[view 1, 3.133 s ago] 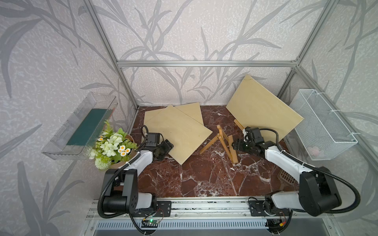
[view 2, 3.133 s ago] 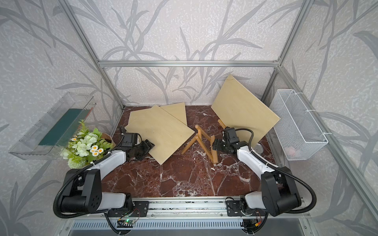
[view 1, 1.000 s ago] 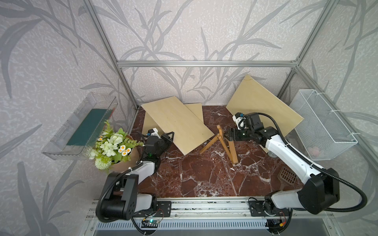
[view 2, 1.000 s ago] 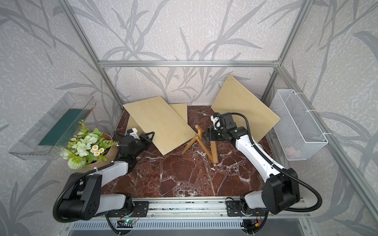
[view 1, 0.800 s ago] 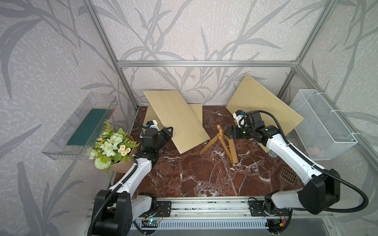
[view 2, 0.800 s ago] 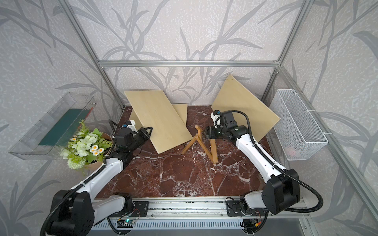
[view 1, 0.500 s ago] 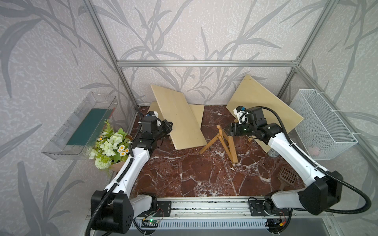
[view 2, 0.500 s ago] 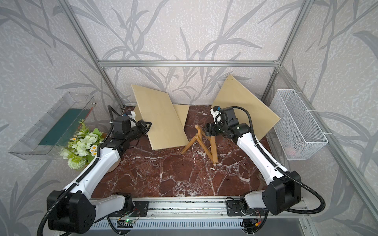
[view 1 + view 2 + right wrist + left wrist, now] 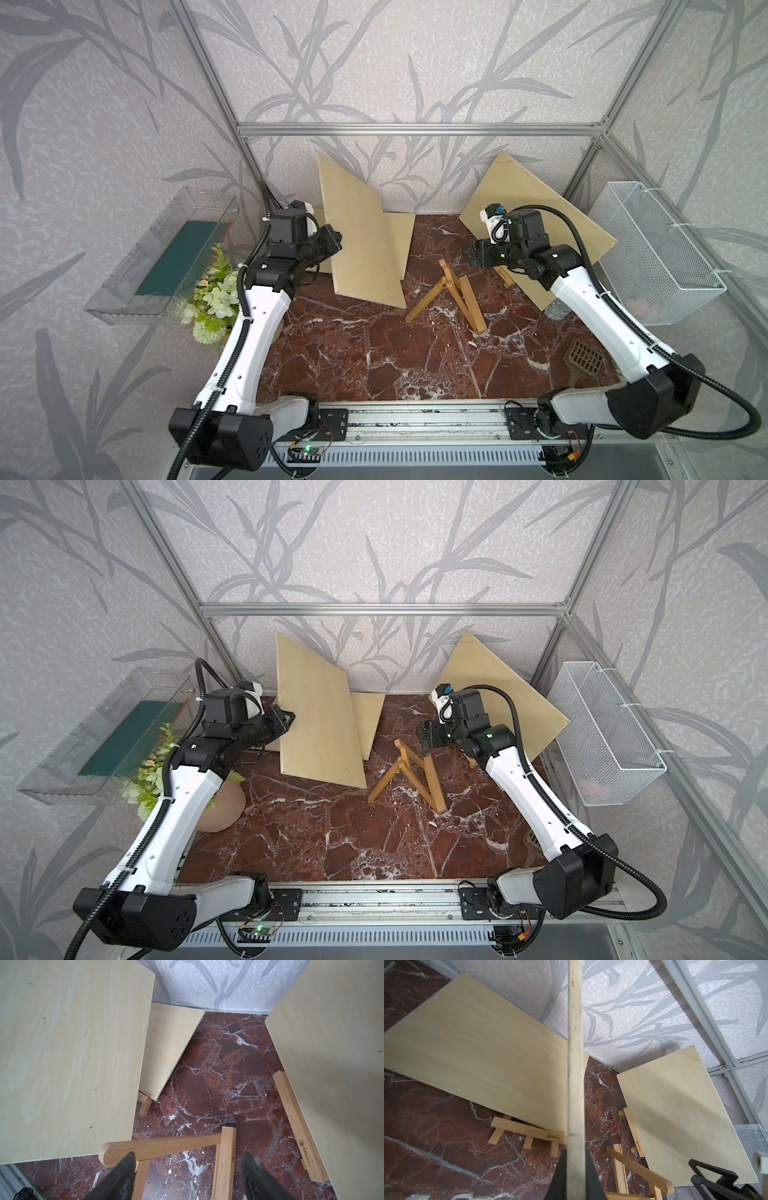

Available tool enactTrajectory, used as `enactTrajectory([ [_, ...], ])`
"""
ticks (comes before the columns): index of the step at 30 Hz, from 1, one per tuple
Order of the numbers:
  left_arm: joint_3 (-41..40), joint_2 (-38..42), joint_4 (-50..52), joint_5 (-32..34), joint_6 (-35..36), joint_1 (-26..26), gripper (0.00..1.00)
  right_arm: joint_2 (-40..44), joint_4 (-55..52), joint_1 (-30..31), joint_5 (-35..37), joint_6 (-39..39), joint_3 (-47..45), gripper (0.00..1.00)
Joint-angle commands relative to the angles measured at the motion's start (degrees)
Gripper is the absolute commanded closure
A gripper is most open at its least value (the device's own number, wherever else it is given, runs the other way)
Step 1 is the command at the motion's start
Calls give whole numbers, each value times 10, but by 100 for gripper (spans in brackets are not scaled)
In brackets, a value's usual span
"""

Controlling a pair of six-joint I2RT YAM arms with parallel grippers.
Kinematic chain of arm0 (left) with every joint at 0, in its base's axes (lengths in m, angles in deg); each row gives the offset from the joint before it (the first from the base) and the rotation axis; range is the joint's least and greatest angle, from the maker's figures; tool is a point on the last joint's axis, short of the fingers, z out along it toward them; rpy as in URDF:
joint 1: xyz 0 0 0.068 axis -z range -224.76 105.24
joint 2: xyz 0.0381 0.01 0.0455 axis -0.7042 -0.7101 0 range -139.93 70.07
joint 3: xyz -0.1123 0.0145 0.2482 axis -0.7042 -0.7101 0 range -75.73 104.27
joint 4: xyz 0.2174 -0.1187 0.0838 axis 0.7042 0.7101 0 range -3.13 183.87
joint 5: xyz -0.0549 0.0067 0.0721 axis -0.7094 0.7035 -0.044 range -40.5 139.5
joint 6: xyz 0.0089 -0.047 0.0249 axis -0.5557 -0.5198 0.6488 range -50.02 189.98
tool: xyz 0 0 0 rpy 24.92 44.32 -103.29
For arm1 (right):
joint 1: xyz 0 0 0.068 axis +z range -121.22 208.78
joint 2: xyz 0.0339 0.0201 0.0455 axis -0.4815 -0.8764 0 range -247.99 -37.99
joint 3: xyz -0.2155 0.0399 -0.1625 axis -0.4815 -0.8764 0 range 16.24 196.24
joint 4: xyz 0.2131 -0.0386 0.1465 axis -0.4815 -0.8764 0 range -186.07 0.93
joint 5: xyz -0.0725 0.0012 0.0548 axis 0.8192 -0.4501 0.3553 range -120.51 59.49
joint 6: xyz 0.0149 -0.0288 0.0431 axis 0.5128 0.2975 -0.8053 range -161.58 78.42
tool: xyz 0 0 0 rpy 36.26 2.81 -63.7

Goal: Assemble the easel
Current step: Pick up the drawing board, then place the drawing board on the easel.

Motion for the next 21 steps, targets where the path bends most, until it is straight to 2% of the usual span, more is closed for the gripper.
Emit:
enactTrajectory([
  [1,72,31,-97,-3,24,-2,100,4,-7,2,6,6,14,21],
  [6,130,49,-118,-33,-2,-2,100,-12,-44,2,45,33,48,20],
  [11,235,51,-79,-34,-12,-2,100,-27,-77,-1,106,61,98,19],
  [14,282,50,-73,-58,-27,-2,100,-38,-91,-13,133,59,125,19],
  [19,276,65,-139,-104,-65,-3,100,-53,-88,-25,138,48,144,19],
  [21,258,65,-194,-129,-111,-2,100,-59,-88,-25,148,39,147,19],
])
